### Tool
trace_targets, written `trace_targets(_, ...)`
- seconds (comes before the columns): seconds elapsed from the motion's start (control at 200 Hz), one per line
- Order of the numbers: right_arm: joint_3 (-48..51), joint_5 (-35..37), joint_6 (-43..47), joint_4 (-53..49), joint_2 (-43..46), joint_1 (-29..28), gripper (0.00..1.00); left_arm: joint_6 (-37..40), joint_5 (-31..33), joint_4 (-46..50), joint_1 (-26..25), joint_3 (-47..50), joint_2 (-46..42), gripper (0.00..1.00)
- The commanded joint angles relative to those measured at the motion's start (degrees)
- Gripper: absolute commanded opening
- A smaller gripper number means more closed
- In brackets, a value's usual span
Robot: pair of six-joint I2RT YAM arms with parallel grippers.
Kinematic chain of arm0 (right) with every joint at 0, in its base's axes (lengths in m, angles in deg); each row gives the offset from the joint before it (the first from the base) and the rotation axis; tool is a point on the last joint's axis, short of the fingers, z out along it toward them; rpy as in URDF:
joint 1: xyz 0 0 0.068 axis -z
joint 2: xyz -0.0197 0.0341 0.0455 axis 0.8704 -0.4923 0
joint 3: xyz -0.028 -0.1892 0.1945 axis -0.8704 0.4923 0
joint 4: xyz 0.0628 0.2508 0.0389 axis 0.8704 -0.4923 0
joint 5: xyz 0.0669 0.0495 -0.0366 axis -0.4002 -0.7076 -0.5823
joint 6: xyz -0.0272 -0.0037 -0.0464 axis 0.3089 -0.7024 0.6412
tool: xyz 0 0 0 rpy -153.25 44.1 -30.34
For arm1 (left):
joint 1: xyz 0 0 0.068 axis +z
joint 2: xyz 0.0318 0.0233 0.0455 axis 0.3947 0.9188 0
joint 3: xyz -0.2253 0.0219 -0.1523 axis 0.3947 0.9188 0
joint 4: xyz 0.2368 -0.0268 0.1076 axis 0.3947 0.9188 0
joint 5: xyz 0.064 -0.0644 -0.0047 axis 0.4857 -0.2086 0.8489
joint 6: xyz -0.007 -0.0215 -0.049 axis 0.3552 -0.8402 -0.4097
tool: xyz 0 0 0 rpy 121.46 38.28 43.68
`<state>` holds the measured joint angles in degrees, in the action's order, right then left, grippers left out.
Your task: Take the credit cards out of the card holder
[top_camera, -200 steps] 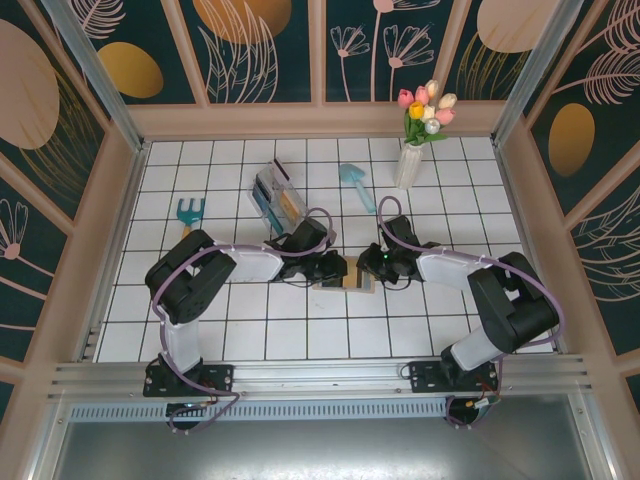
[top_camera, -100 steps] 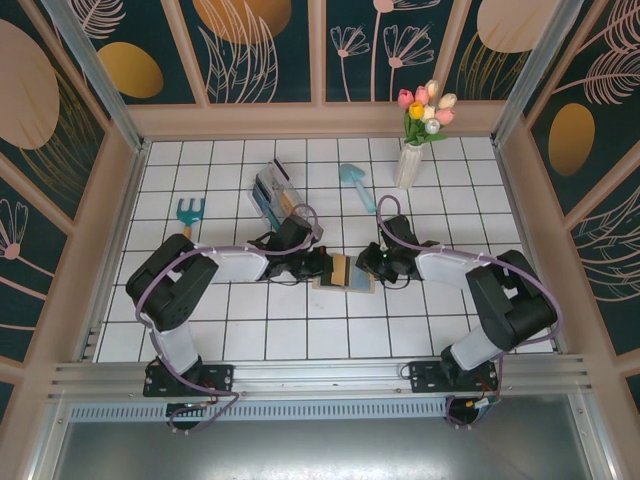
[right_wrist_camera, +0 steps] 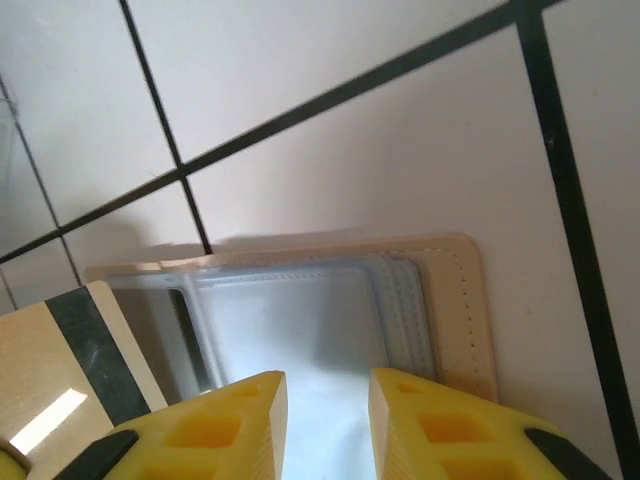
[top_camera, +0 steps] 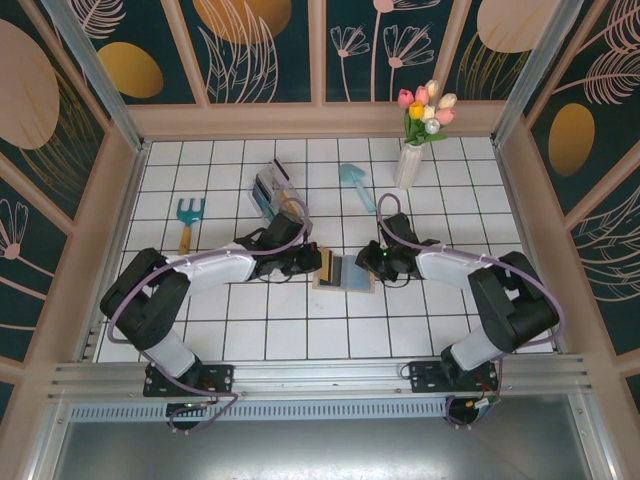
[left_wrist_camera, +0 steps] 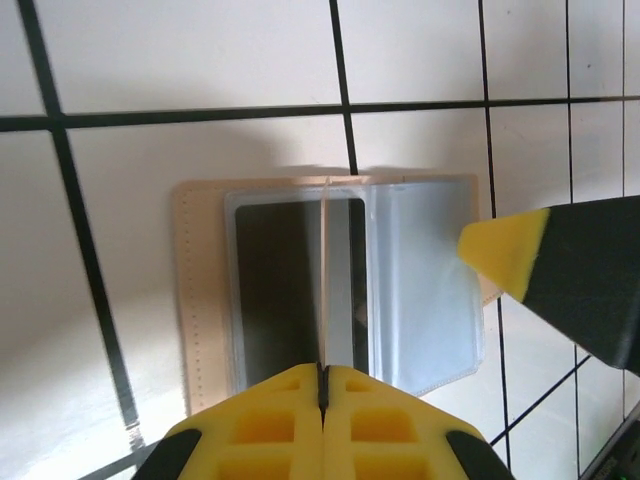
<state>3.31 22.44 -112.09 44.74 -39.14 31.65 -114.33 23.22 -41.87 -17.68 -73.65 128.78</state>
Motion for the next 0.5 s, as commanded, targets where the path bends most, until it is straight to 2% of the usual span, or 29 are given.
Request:
trace_targets(0.0, -0.5, -0.3, 1.6, 3.7, 5.8, -0.2, 0.38, 1.6, 3.1, 3.1, 1.0, 0.5, -3.8, 0.00)
trace_targets(0.2, 2.9, -10.1, 0.1, 20.0, 11.1, -0.1, 0.50, -0.8, 2.1, -1.1, 3.2, 2.8, -11.8, 0.00)
trace_targets(0.35, 5.9, -17.3, -9.5, 40.2, 11.6, -0.1, 0.61, -4.7, -1.7, -6.1, 6.5, 3.4, -17.6, 0.00)
trace_targets(0.495, 4.9, -18.6, -17.0, 52.8, 9.8, -0.7, 0.65, -8.4, -5.6, -10.5, 9.9, 2.1, -21.9, 0.00)
